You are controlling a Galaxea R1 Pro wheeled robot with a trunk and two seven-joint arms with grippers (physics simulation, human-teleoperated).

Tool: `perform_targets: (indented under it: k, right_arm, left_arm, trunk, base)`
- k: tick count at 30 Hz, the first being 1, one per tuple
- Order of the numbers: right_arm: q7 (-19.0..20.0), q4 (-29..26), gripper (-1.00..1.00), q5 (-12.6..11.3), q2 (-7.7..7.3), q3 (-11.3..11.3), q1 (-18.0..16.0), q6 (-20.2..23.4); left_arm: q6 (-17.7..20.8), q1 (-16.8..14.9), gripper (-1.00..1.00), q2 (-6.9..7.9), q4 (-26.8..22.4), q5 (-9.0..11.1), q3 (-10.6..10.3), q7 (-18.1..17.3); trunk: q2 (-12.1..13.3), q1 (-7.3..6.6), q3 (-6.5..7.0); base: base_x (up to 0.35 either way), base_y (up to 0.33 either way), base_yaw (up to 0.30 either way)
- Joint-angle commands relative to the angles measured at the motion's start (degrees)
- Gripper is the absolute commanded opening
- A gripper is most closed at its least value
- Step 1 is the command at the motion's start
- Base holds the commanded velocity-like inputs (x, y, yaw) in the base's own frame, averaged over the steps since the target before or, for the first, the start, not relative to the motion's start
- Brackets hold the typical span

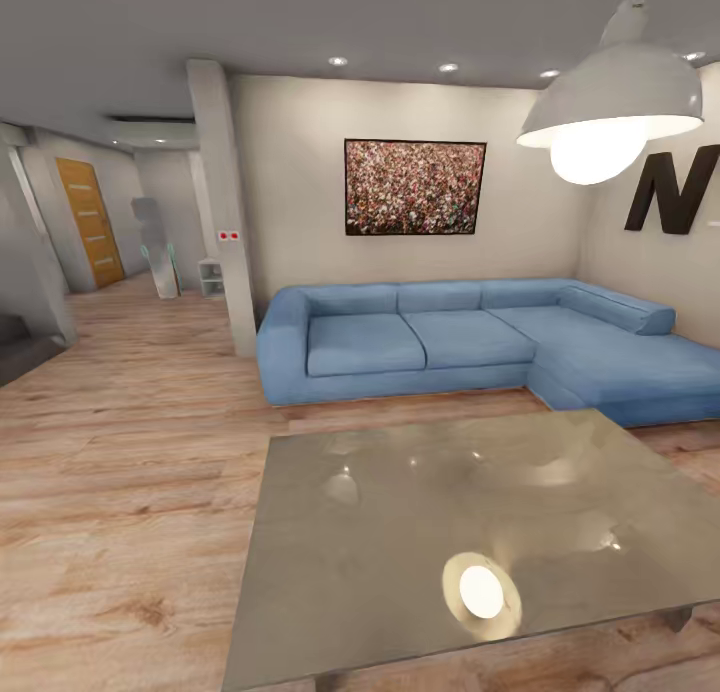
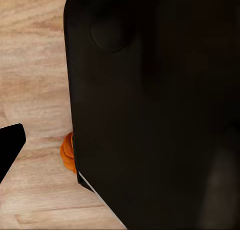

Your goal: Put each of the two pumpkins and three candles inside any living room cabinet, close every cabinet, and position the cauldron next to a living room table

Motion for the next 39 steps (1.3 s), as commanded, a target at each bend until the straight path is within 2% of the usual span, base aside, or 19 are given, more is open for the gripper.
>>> perform_targets:
  k: [1,6,10,19,30,39]
  right_arm:
    - [0.2,0.16,1.0,-0.33,0.09,-0.24,-0.34,-0.01]
    - [0.18,0.17,1.0,-0.45,0.09,-0.26,-0.93,-0.26]
    - [0.18,0.18,1.0,-1.12,0.09,-0.26,-1.04,-0.61]
    - [0.18,0.18,1.0,-1.23,0.09,-0.26,-1.06,-0.74]
    - [0.18,0.18,1.0,-1.23,0.09,-0.21,-1.06,-0.92]
    - [0.18,0.18,1.0,-1.23,0.17,-0.19,-1.06,-0.97]
  left_arm:
    - [-0.28,0.33,1.0,0.08,-0.33,-0.33,-0.33,-0.18]
    - [-0.29,0.44,1.0,-0.09,-1.31,-0.4,-0.47,-0.18]
    - [-0.32,0.44,1.0,-0.55,-1.48,-0.51,-0.52,-0.18]
    - [-0.35,0.44,1.0,-0.61,-1.49,-0.53,-0.47,-0.18]
    - [-0.35,0.44,1.0,-0.62,-1.49,-0.44,-0.44,-0.17]
    - [-0.35,0.44,1.0,-0.62,-1.49,-0.44,-0.44,-0.17]
  trunk:
    - [-0.03,0.0,-0.03]
    - [-0.03,0.0,-0.03]
    - [-0.03,0.0,-0.03]
    - [-0.03,0.0,-0.03]
    - [-0.03,0.0,-0.03]
    - [-0.03,0.0,-0.03]
  base:
    - [0.0,0.0,0.0]
    - [0.0,-0.039,0.0]
    - [0.003,-0.214,0.0]
    - [-0.011,-0.21,0.0]
    - [-0.156,-0.248,0.006]
    - [-0.218,-0.216,0.199]
